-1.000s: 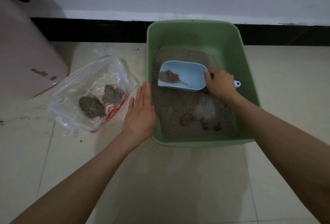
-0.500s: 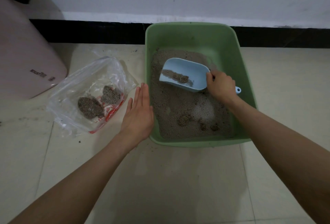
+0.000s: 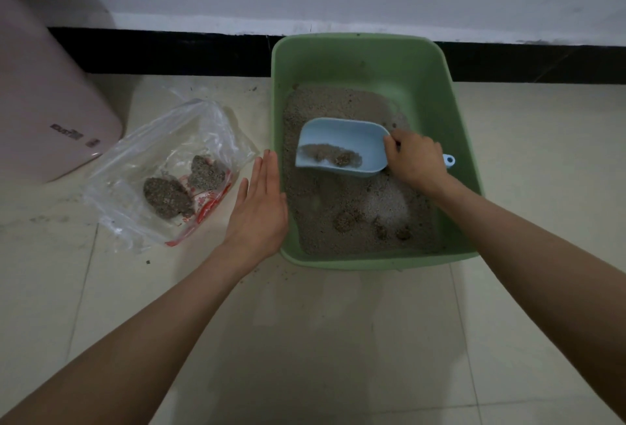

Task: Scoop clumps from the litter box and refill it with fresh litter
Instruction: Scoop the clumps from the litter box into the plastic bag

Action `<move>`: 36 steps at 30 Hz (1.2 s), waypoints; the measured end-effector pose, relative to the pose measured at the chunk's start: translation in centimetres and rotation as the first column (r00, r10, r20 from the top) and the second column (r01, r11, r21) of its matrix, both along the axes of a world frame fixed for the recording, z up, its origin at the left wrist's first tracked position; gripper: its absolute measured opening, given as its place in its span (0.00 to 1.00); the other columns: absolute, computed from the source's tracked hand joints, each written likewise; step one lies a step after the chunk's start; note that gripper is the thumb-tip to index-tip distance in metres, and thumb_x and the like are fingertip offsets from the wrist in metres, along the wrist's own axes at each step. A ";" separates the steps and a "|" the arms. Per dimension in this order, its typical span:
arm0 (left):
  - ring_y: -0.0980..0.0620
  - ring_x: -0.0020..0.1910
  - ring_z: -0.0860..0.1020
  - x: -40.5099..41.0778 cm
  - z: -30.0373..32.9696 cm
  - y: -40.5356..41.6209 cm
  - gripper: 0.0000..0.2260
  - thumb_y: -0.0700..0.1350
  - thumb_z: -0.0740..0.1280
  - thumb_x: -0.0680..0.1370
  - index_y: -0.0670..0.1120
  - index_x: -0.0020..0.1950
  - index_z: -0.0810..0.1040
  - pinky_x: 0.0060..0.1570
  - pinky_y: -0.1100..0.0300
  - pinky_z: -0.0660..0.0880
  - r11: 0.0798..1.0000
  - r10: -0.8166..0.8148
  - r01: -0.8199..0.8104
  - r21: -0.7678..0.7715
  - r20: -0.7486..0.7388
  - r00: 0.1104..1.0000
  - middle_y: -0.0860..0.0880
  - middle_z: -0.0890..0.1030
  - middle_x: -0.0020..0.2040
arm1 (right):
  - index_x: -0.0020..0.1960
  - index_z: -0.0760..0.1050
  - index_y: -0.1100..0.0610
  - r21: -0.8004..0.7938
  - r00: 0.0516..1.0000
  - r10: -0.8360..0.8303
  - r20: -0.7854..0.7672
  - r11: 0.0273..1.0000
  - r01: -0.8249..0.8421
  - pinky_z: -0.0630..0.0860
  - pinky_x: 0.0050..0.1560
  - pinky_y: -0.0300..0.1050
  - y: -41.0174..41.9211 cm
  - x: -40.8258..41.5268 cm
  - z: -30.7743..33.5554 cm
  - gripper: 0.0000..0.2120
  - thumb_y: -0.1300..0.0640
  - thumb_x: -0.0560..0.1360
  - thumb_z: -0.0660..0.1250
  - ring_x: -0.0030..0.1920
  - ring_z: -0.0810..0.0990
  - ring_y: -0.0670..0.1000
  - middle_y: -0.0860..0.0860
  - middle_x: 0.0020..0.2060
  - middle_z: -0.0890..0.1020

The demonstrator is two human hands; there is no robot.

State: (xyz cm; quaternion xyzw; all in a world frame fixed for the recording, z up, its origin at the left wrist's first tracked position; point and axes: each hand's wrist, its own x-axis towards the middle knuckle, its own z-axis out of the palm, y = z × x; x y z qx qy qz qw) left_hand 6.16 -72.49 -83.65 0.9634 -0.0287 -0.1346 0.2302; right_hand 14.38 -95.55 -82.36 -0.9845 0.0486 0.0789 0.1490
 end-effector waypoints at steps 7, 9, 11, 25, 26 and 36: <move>0.51 0.76 0.38 0.0 -0.2 0.0 0.27 0.41 0.48 0.82 0.42 0.75 0.35 0.74 0.54 0.41 1.000 0.000 0.000 0.001 0.001 1.000 0.46 0.39 0.77 | 0.35 0.65 0.56 0.013 1.000 0.010 0.019 1.000 -0.010 0.65 0.53 0.50 0.3 -0.6 -0.1 0.18 0.53 0.82 0.51 0.39 0.71 0.55 0.54 0.35 0.73; 0.52 0.75 0.38 0.1 -0.2 0.0 0.27 0.41 0.48 0.82 0.43 0.75 0.35 0.74 0.54 0.41 1.000 -0.006 0.006 0.012 0.002 1.000 0.46 0.39 0.77 | 0.32 0.63 0.54 0.022 1.000 -0.005 0.022 1.000 0.004 0.66 0.54 0.50 0.2 -0.9 0.2 0.19 0.53 0.82 0.51 0.38 0.71 0.56 0.54 0.35 0.73; 0.52 0.75 0.38 0.1 -0.2 0.1 0.27 0.42 0.48 0.82 0.43 0.75 0.35 0.75 0.53 0.41 0.999 -0.016 0.016 0.033 0.003 1.000 0.47 0.39 0.77 | 0.36 0.69 0.57 0.065 0.998 -0.049 0.027 0.997 0.048 0.67 0.51 0.50 -0.1 -1.0 0.4 0.18 0.52 0.81 0.52 0.38 0.72 0.57 0.54 0.35 0.74; 0.50 0.76 0.39 -0.8 0.8 1.9 0.26 0.54 0.40 0.82 0.45 0.77 0.39 0.74 0.51 0.41 0.973 -0.152 0.143 0.179 0.038 0.988 0.47 0.40 0.77 | 0.36 0.68 0.59 0.066 0.992 -0.023 0.127 0.998 0.015 0.62 0.30 0.44 4.4 -3.4 9.3 0.20 0.50 0.81 0.50 0.34 0.71 0.57 0.55 0.32 0.73; 0.50 0.76 0.39 -1.4 0.8 2.9 0.27 0.55 0.38 0.80 0.45 0.77 0.41 0.74 0.52 0.41 0.968 -0.175 0.162 0.193 0.048 0.983 0.48 0.40 0.77 | 0.34 0.68 0.59 0.081 0.993 -0.005 0.118 0.997 -0.004 0.62 0.29 0.44 5.5 -3.6 9.6 0.21 0.50 0.81 0.51 0.33 0.71 0.56 0.55 0.31 0.73; 0.47 0.76 0.39 -7.1 -1.7 16.7 0.26 0.49 0.48 0.82 0.42 0.77 0.44 0.73 0.49 0.42 0.948 0.063 -0.023 0.317 -0.117 0.991 0.44 0.39 0.77 | 0.35 0.67 0.61 0.060 0.939 0.213 -0.268 0.977 -0.205 0.65 0.29 0.41 19.5 -4.4 9.2 0.21 0.50 0.82 0.52 0.28 0.68 0.49 0.53 0.29 0.70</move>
